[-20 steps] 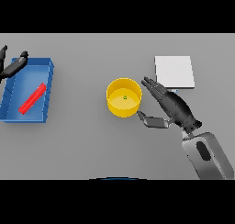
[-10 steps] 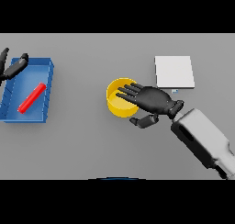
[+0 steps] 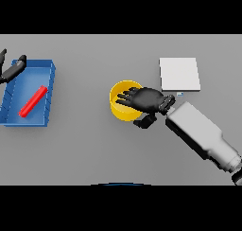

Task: Pick up the red beaker and tilt it to pour out 1 green nut into yellow bowl. Pick up the yellow bowl and place it on the metallic measuring scale.

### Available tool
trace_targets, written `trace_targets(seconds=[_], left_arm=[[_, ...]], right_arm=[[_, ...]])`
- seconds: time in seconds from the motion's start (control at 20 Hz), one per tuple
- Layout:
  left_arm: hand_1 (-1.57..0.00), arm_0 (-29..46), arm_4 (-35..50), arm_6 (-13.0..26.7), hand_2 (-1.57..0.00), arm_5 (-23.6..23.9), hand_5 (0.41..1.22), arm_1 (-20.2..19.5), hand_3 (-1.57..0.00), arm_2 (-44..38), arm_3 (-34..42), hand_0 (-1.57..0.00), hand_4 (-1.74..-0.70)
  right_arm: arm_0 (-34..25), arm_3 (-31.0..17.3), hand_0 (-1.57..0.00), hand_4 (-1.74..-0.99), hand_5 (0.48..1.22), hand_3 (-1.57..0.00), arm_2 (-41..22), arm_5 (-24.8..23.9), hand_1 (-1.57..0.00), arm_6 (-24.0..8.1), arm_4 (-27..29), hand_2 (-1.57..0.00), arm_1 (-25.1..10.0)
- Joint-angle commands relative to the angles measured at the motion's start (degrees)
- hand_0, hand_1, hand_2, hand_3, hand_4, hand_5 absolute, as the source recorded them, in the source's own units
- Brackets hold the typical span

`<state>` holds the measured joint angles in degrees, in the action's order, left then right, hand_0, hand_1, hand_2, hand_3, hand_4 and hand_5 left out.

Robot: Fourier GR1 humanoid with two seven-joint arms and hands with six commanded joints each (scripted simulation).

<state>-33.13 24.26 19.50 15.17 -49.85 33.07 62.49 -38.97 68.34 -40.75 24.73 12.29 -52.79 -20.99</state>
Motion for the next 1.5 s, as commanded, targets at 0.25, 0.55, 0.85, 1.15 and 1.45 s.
trace_targets(seconds=[0.25,0.55,0.85,1.15,1.45], left_arm=[[0.0,-0.1,0.3,-1.1,0.0,-0.6,0.688,0.1,0.0,-0.5,-0.9,0.0,-0.72],[0.0,0.5,0.8,-0.4,0.0,-0.4,0.692,-0.8,0.0,-0.5,0.9,0.0,-0.72],[0.0,1.1,0.7,-0.7,0.0,-0.2,0.699,-0.8,0.0,-0.4,1.2,0.0,-0.73],[0.0,0.7,0.6,-1.3,0.0,-1.0,0.695,-1.0,0.0,-0.4,0.6,0.0,-0.72],[0.0,0.9,1.2,-0.2,0.0,-1.0,0.694,-1.4,0.0,-0.6,1.6,0.0,-0.72]], right_arm=[[-2.3,-2.9,0.0,-1.297,0.753,0.0,-1.1,3.2,0.0,-1.0,-0.1,0.0,1.6],[-1.9,-3.6,-0.54,-1.42,0.943,-0.26,-0.9,4.5,-0.47,-2.5,0.5,-0.31,3.2],[-2.0,-4.1,-1.3,-1.64,1.148,-0.94,-0.8,3.4,-1.28,1.8,1.0,-1.16,2.3],[-1.7,-3.7,-1.5,-1.714,1.202,-1.25,-0.2,1.8,-1.5,0.7,0.6,-1.31,2.0],[-2.1,0.2,-1.55,-1.734,1.216,-1.32,3.0,5.3,-1.55,-1.0,3.5,-1.34,0.0]])
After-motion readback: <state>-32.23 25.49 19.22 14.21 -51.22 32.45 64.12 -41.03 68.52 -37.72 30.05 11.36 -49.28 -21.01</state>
